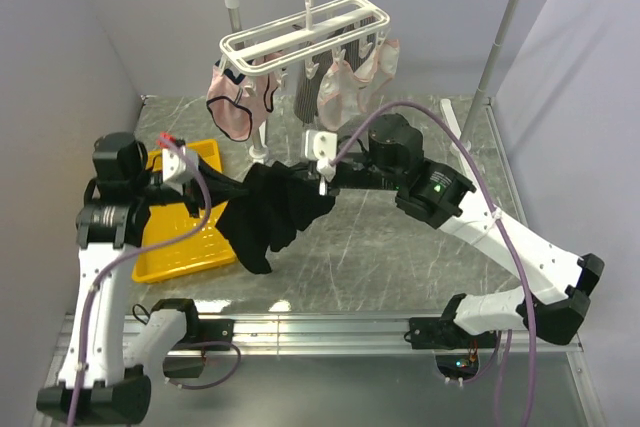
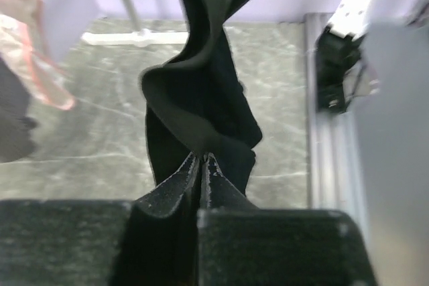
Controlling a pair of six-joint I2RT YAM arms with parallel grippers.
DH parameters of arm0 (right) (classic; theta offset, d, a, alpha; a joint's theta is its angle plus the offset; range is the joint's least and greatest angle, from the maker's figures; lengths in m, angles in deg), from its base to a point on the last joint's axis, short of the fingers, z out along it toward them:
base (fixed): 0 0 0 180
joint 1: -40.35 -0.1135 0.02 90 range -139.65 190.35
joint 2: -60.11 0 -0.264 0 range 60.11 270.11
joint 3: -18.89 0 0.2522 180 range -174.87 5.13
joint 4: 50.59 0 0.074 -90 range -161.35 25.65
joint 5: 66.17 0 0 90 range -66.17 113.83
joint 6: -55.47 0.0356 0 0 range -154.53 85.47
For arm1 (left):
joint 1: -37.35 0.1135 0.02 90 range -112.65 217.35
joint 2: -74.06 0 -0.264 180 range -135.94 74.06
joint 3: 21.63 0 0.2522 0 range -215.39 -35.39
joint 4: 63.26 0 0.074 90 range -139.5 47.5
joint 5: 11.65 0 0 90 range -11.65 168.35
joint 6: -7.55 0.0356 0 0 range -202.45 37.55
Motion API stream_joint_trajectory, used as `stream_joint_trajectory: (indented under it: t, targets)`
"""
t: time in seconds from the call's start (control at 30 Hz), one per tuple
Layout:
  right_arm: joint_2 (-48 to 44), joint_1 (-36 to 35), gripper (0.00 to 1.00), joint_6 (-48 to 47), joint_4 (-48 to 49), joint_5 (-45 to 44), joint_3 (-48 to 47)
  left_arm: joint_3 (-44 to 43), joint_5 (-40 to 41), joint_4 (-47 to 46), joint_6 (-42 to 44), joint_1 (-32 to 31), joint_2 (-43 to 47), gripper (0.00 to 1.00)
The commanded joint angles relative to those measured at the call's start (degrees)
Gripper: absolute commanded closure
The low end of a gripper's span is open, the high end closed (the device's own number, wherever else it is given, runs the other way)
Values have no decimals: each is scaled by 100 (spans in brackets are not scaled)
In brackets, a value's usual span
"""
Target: Clip the underwear to the hanger
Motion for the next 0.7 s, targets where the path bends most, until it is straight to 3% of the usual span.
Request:
stream_joint_trajectory:
  t: [0.0, 0.03, 0.1, 0.13, 0.17, 0.37, 0.57, 0.67]
  targets:
    - [-456, 131, 100, -724, 240, 614, 351, 393, 523, -1017, -61, -31, 517, 84]
    - [-535, 175, 100, -901, 214, 851, 430, 481, 550, -1169, -97, -23, 666, 68]
    - [-711, 201, 100, -1374, 91, 1204, 615, 684, 611, -1850, -585, -172, 773, 47]
    - [-755, 201, 100, -1517, 38, 1510, 703, 754, 594, -2056, -816, -190, 782, 17]
    - [-833, 201, 100, -1622, 3, 1600, 738, 798, 542, -2162, -940, -198, 765, 1]
    - [-869, 175, 100, -2211, -24, 2021, 870, 632, 603, -1831, -687, -865, 449, 1]
    - [-1229, 166, 100, -3521, 468, 2356, 1625, 667, 638, -1515, -336, -1393, 448, 1]
    - [-1344, 175, 100, -4197, 320, 2462, 1802, 466, 620, -944, 496, -1429, 440, 1]
